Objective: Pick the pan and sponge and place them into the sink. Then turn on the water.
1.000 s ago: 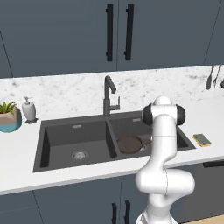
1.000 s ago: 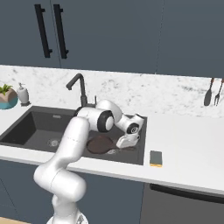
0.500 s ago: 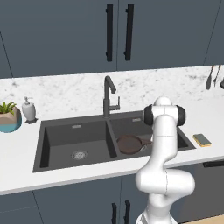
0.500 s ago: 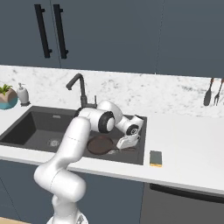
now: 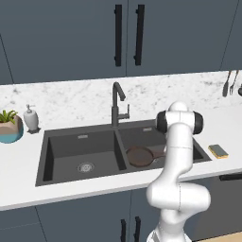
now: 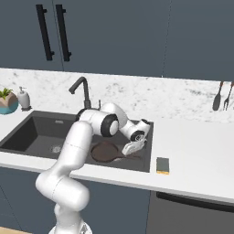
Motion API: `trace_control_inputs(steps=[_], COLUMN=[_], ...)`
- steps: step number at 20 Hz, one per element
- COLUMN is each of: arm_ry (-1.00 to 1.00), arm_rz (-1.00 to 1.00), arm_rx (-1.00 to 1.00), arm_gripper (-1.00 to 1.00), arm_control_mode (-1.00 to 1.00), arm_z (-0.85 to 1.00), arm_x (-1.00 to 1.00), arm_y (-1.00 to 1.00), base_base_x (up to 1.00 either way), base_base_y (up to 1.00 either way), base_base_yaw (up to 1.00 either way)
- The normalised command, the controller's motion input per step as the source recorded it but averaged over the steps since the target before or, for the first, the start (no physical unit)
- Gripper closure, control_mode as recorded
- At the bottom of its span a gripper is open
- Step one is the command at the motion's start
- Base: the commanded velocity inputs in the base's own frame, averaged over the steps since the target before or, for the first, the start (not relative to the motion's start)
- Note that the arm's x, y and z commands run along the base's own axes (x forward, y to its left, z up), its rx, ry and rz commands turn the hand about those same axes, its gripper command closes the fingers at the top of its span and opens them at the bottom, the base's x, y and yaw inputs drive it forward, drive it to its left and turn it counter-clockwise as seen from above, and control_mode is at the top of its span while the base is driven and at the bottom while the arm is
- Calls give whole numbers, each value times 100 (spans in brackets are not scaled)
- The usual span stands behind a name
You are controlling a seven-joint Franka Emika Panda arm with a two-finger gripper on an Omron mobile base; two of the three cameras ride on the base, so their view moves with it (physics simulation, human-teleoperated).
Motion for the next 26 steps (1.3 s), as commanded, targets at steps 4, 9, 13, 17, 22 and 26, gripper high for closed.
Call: trace_control_inputs(steps=[4,9,13,17,22,26], arm_ry=[-24,-28,-23,-10,0,4], arm_rz=[6,2,-3,-3,-3,-9], arm_rx=[0,0,-1,-7,-13,-13], arm_gripper=[-100,-100,-100,-100,-100,-100], arm_control_mode=[-100,-100,-100,-100,-100,-100], arm_z=[74,98,100,100,100,97], arm_x=[-17,-60,-70,-61,-41,-38], arm_y=[3,5,8,7,1,-2], base_base_x=[0,0,0,0,0,0], base_base_y=[0,0,0,0,0,0], base_base_yaw=[0,0,0,0,0,0])
